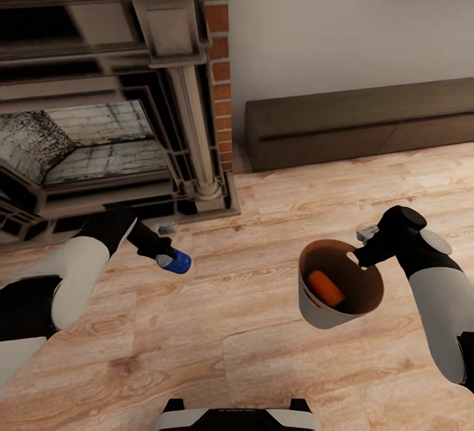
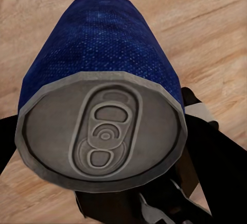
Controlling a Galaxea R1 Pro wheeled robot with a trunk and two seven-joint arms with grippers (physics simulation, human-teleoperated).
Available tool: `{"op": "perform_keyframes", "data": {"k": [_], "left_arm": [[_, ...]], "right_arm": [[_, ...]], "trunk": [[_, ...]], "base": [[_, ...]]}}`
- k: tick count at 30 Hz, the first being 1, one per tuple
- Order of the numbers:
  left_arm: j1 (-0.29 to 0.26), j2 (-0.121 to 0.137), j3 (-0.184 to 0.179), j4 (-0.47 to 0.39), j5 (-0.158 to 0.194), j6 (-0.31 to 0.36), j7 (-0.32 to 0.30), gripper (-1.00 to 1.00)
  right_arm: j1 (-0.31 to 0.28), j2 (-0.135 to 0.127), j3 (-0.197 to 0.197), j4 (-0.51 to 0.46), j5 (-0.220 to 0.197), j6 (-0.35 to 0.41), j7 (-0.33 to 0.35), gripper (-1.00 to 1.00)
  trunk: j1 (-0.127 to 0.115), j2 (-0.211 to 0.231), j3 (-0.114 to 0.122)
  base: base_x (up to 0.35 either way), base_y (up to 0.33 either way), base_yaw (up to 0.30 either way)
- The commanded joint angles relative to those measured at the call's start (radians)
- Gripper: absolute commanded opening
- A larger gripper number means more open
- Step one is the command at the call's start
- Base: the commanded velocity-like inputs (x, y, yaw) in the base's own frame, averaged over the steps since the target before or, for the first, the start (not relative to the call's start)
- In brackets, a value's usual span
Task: Put the three can of soda from the living room inside the tash can in the kitchen.
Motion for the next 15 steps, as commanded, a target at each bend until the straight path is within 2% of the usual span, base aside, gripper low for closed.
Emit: {"op": "perform_keyframes", "data": {"k": [1, 2, 4, 5, 7, 10, 13, 15], "left_arm": [[0.006, 0.0, 0.0, -0.005, 0.0, 0.0, -0.001, -1.0], [0.031, 0.0, 0.0, -0.023, 0.001, 0.0, -0.001, -1.0], [0.054, 0.001, -0.001, -0.05, 0.001, 0.0, -0.002, -1.0], [0.08, 0.001, -0.002, -0.092, 0.002, 0.0, -0.005, -1.0], [0.101, 0.002, -0.002, -0.126, 0.002, 0.0, -0.005, -1.0], [0.168, 0.006, -0.006, -0.217, -0.002, 0.0, -0.005, -1.0], [0.282, 0.012, -0.012, -0.327, -0.013, 0.0, -0.005, -1.0], [0.33, 0.014, -0.013, -0.353, -0.022, 0.0, -0.005, -1.0]], "right_arm": [[0.001, -0.003, 0.0, 0.0, -0.009, 0.009, 0.008, -1.0], [0.002, -0.022, 0.001, -0.001, -0.015, 0.004, 0.011, -1.0], [0.002, -0.039, 0.004, -0.002, -0.016, -0.015, 0.038, -1.0], [0.002, -0.057, 0.006, -0.004, -0.013, -0.057, 0.096, -1.0], [0.002, -0.07, 0.007, -0.005, -0.011, -0.093, 0.136, -1.0], [0.003, -0.101, 0.007, -0.01, -0.008, -0.149, 0.187, -1.0], [0.004, -0.143, 0.004, -0.014, -0.01, -0.187, 0.213, -1.0], [0.004, -0.162, 0.002, -0.014, -0.014, -0.212, 0.218, -1.0]], "trunk": [[-0.004, 0.007, 0.003], [-0.008, 0.014, 0.006], [-0.015, 0.028, 0.013], [-0.019, 0.035, 0.016], [-0.027, 0.049, 0.022], [-0.038, 0.07, 0.031], [-0.05, 0.091, 0.041], [-0.058, 0.105, 0.047]], "base": [[0.0, 0.0, 0.0], [0.0, 0.0, 0.0], [0.0, 0.0, 0.0], [0.0, 0.0, 0.0], [0.0, 0.0, 0.0], [0.0, 0.0, 0.0], [0.0, 0.0, 0.0], [0.0, 0.0, 0.0]]}}
